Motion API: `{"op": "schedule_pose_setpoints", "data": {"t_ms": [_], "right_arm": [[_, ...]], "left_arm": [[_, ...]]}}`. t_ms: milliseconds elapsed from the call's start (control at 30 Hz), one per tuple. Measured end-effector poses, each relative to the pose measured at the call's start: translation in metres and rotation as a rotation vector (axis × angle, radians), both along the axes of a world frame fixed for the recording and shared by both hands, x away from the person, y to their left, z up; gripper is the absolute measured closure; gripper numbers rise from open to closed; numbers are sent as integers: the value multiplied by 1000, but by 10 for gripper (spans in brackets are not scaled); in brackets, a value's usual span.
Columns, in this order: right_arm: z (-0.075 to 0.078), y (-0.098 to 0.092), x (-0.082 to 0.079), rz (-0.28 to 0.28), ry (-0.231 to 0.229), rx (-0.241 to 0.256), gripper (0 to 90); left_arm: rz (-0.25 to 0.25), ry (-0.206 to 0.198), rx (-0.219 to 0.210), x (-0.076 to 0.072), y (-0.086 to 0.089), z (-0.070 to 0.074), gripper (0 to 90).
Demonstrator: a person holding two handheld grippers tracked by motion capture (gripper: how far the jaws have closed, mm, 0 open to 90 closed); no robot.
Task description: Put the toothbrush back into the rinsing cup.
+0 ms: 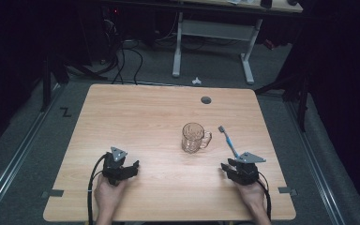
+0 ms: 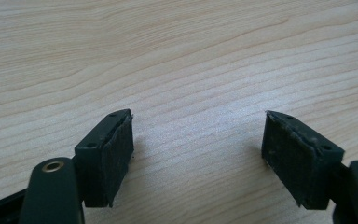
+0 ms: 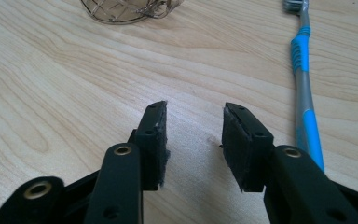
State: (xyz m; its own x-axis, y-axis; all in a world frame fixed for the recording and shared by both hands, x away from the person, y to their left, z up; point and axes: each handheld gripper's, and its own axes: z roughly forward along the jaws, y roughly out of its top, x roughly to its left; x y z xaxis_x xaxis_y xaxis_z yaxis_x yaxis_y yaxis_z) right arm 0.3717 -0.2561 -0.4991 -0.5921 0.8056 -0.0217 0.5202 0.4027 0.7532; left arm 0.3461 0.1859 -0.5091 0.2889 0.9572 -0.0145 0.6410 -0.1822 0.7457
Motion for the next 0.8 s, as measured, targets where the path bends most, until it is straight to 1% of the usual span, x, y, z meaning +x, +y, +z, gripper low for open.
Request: {"op": "schedule_pose_setpoints", "data": {"t_ms": [333,500,800], "right_arm": [[4,-4,-4,-1,-11,0,642],[6,-6,-6,0,-19,2,641],[10,-13,-8,-20,-27,15,616]], "left_arm": [[0,0,-1,0,0,0,255],[0,0,-1,0,0,0,255],[0,0,0,0,0,0,255]]}}
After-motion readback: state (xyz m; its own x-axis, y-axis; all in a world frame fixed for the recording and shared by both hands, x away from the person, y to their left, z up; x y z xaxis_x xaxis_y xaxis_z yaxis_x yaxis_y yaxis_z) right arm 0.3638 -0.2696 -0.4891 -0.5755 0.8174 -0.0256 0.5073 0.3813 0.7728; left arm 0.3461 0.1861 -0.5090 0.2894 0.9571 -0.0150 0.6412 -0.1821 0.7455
